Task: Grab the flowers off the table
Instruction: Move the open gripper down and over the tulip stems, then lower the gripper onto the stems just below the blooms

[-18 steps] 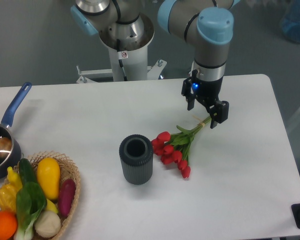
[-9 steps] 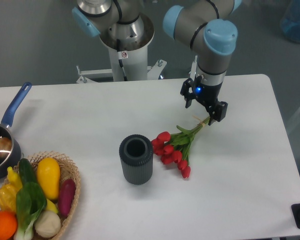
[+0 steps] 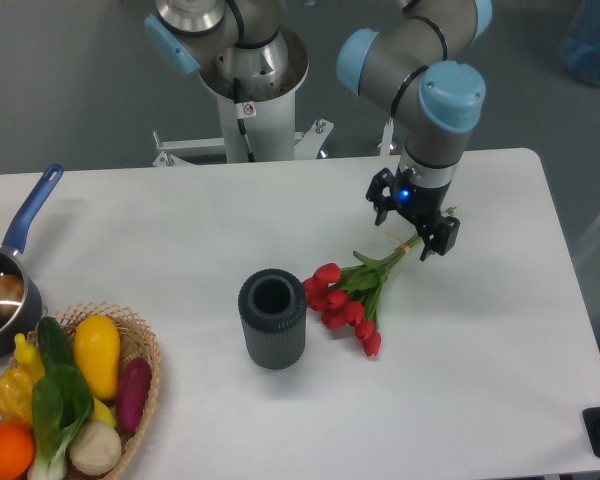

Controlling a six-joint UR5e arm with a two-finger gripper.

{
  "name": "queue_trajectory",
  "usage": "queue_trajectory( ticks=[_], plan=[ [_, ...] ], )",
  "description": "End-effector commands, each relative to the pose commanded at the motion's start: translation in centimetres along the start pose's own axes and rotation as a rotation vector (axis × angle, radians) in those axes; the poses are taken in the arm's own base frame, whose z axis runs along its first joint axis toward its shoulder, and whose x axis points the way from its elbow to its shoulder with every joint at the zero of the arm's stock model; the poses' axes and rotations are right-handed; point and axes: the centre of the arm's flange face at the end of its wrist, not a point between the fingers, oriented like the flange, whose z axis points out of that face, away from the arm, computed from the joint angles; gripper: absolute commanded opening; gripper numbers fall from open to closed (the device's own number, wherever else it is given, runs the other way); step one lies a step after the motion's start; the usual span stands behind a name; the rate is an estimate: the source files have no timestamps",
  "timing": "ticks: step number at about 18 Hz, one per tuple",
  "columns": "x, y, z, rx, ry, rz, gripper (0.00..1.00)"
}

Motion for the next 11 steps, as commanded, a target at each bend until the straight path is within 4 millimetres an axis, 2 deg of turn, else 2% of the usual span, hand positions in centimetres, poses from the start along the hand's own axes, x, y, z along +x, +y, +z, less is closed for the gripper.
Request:
queue_trajectory(
  ticks=[3, 8, 11],
  plan=[
    [-0.6, -0.1, 1.8, 0.000, 0.024, 0.000, 1.00],
    [-1.0, -0.1, 1.8, 0.000, 0.024, 0.002, 1.00],
    [-0.9, -0.1, 3.0, -0.002, 0.048, 0.006, 1.00]
  ],
)
